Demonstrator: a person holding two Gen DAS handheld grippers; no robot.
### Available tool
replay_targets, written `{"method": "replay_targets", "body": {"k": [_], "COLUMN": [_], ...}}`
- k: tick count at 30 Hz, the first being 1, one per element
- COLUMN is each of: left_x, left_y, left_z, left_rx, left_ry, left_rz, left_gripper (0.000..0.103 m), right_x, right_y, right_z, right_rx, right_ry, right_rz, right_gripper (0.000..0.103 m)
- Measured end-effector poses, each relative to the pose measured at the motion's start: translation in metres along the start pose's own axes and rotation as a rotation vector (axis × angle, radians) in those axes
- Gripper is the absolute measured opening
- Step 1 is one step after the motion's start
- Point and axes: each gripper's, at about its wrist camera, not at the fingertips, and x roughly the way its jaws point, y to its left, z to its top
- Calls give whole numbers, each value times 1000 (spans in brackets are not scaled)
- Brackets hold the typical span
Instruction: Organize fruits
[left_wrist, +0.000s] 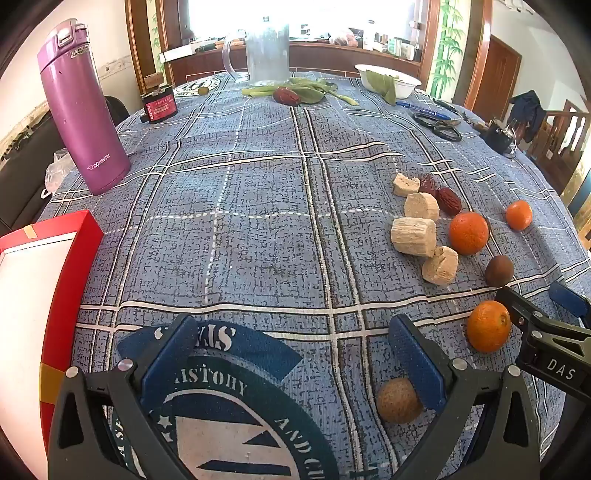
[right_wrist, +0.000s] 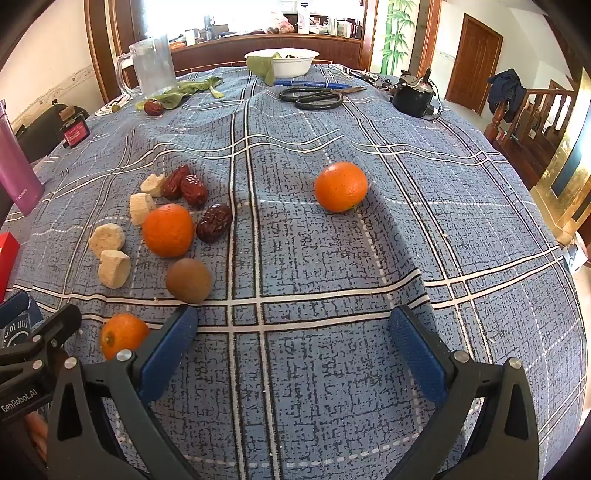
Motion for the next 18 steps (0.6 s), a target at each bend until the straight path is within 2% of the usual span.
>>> {"method": "replay_targets", "body": {"k": [4, 7, 15, 18], "left_x": [-1, -14, -122, -147], "left_y": [2, 8, 40, 53], "left_z": [-1, -4, -8, -10], "left_rx": [3, 10, 1, -1], "left_ry": [-1, -36, -339, -387], "left_rz": [5, 83, 176, 212], "left_gripper": [102, 102, 102, 102], "right_x": [0, 0, -1, -4], "right_y": [0, 0, 0, 2], "right_z": [0, 0, 3, 3], "right_rx": [0, 0, 9, 24], "right_ry": [0, 1, 3, 41], "right_rz": [0, 0, -5, -8], "right_gripper": [103, 103, 103, 103]}}
